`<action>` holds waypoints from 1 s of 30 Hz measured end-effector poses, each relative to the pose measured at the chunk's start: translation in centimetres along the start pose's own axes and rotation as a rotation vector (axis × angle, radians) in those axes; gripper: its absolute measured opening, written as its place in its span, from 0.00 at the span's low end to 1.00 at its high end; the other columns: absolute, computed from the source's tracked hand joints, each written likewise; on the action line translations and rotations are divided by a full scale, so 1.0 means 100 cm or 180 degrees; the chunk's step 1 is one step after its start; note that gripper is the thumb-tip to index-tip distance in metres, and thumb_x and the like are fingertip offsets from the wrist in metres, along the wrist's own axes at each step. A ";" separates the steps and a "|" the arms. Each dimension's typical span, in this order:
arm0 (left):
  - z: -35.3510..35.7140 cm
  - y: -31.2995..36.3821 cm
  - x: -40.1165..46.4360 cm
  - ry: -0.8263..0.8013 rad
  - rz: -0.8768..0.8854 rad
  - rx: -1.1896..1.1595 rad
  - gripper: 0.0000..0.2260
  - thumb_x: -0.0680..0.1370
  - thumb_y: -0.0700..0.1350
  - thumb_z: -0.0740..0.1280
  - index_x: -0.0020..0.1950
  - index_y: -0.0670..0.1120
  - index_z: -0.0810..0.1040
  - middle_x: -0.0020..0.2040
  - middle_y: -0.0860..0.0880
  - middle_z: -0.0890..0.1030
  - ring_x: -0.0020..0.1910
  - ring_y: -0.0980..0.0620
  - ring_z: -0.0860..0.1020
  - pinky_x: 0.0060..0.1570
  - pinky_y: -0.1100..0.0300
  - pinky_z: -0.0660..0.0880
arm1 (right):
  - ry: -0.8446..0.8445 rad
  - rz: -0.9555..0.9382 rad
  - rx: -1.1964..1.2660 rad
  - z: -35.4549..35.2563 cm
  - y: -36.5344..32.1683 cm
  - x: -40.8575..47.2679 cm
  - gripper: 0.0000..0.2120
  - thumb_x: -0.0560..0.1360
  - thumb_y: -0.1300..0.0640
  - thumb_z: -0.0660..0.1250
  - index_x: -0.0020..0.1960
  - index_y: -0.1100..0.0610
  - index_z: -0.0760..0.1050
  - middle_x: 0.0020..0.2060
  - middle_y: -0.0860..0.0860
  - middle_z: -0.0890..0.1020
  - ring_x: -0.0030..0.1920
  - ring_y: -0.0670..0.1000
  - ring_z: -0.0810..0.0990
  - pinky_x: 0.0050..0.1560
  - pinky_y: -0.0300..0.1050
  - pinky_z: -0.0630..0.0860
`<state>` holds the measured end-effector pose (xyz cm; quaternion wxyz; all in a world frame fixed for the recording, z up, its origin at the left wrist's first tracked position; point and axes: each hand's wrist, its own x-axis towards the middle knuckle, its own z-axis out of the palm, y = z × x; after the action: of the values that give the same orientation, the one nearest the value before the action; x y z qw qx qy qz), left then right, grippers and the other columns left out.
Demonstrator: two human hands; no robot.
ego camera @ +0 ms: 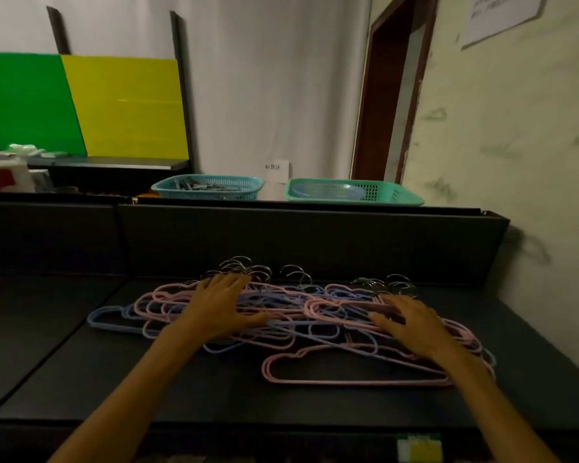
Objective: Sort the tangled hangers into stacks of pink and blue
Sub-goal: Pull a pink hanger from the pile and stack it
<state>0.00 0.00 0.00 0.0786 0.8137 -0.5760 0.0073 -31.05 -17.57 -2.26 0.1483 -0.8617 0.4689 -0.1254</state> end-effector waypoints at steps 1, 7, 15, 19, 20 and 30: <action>0.001 0.000 -0.002 -0.0037 0.0008 0.0035 0.59 0.52 0.84 0.36 0.76 0.54 0.53 0.77 0.49 0.56 0.75 0.47 0.55 0.73 0.44 0.51 | -0.0054 0.0028 0.0022 -0.001 0.002 -0.001 0.38 0.70 0.29 0.54 0.74 0.47 0.58 0.73 0.52 0.63 0.72 0.54 0.62 0.71 0.54 0.57; 0.010 -0.006 -0.002 0.0269 -0.0057 0.0189 0.57 0.54 0.84 0.37 0.76 0.54 0.56 0.76 0.50 0.58 0.74 0.49 0.56 0.73 0.44 0.51 | -0.0279 -0.0178 0.0242 -0.007 0.013 -0.003 0.49 0.57 0.21 0.56 0.72 0.44 0.59 0.71 0.50 0.64 0.68 0.51 0.65 0.68 0.53 0.63; 0.006 -0.024 0.014 0.0127 -0.0062 0.0017 0.57 0.53 0.84 0.39 0.75 0.54 0.58 0.75 0.49 0.62 0.72 0.47 0.61 0.72 0.45 0.54 | -0.0186 -0.0074 0.0514 -0.007 0.011 0.000 0.46 0.59 0.26 0.67 0.70 0.46 0.63 0.66 0.50 0.66 0.63 0.48 0.66 0.63 0.49 0.69; 0.007 -0.025 0.019 0.0164 0.0012 0.0094 0.47 0.62 0.79 0.49 0.75 0.53 0.58 0.74 0.49 0.62 0.72 0.47 0.60 0.71 0.45 0.56 | 0.0071 -0.0073 0.0447 -0.003 -0.004 -0.003 0.47 0.56 0.26 0.68 0.69 0.47 0.65 0.63 0.48 0.67 0.60 0.45 0.66 0.62 0.47 0.69; 0.008 -0.025 0.020 0.0138 0.0045 0.0103 0.46 0.63 0.78 0.50 0.75 0.53 0.58 0.74 0.49 0.62 0.72 0.47 0.61 0.71 0.45 0.57 | 0.0127 -0.0064 0.0441 -0.001 -0.010 -0.004 0.45 0.57 0.29 0.69 0.69 0.48 0.66 0.64 0.49 0.67 0.60 0.46 0.66 0.63 0.47 0.69; 0.007 -0.033 0.021 0.0578 0.0401 0.0206 0.43 0.65 0.77 0.54 0.73 0.55 0.63 0.68 0.50 0.68 0.66 0.49 0.65 0.65 0.50 0.61 | 0.0486 -0.0067 0.0332 0.016 -0.023 -0.013 0.44 0.58 0.30 0.68 0.69 0.48 0.65 0.66 0.50 0.68 0.65 0.49 0.65 0.64 0.48 0.65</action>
<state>3.73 -0.98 -0.91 0.1036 0.7740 -0.6159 0.1045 -29.42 -15.09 -2.94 0.1555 -0.8456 0.4626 -0.2164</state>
